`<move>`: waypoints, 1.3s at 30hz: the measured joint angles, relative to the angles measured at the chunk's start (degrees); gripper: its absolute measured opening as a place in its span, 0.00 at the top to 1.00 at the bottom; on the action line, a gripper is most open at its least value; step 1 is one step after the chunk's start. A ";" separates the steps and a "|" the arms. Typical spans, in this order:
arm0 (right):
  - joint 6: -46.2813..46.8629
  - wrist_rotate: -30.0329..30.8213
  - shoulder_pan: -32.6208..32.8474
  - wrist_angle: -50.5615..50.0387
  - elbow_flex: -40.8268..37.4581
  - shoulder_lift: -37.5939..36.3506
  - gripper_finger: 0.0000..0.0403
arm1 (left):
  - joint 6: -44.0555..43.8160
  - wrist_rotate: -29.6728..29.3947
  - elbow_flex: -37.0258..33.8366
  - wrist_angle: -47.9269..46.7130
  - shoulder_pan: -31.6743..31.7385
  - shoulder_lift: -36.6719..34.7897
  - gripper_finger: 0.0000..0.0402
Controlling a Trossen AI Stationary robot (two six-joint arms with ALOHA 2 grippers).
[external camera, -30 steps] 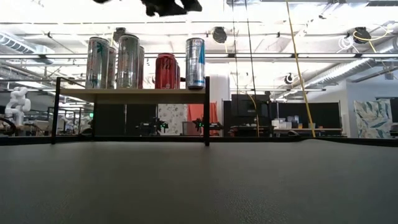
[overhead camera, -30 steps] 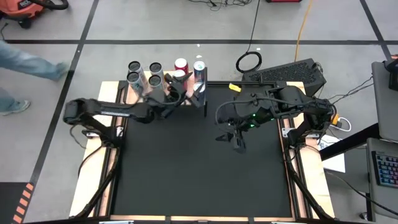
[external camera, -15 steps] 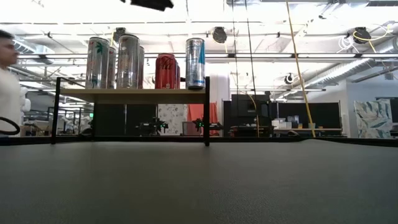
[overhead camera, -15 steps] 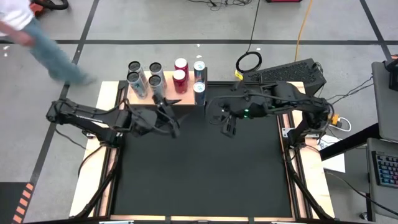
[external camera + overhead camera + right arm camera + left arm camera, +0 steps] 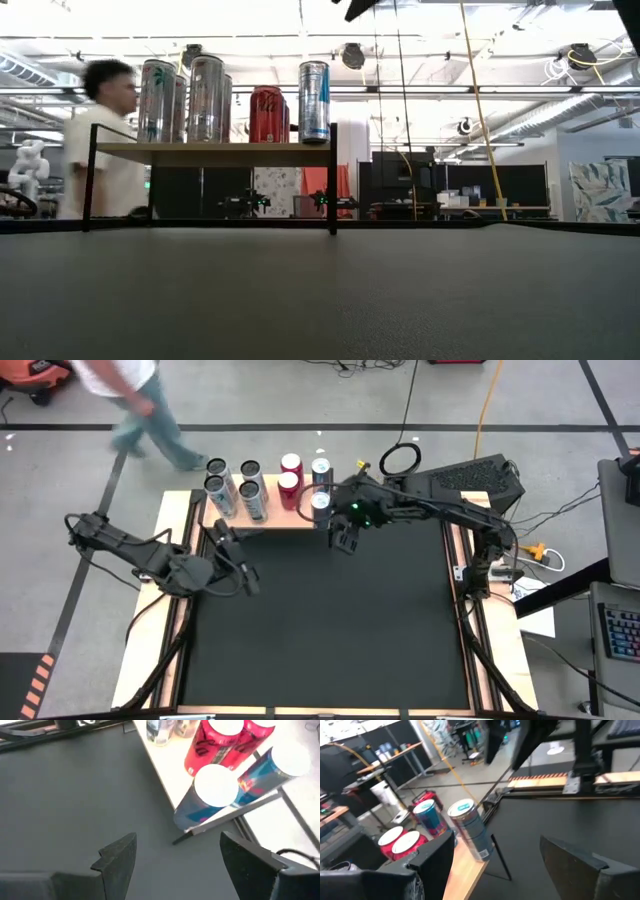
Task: Place canned beverage on shelf
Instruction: Put the blue soda can aligned with the blue soda can on the shelf
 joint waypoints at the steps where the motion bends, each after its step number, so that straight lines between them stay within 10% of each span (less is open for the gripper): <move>1: -1.05 -0.09 -0.55 0.37 0.02 0.24 0.33 | 0.00 -0.02 0.00 -0.08 -0.66 -0.47 0.27; 15: -17.30 -0.40 -5.96 1.02 0.01 7.14 0.33 | -5.94 -1.32 0.04 -10.49 -3.57 -3.02 0.27; 39: -15.44 -9.20 -8.30 3.41 0.00 7.46 0.33 | -5.97 -1.31 0.03 -11.45 -3.55 -2.98 0.27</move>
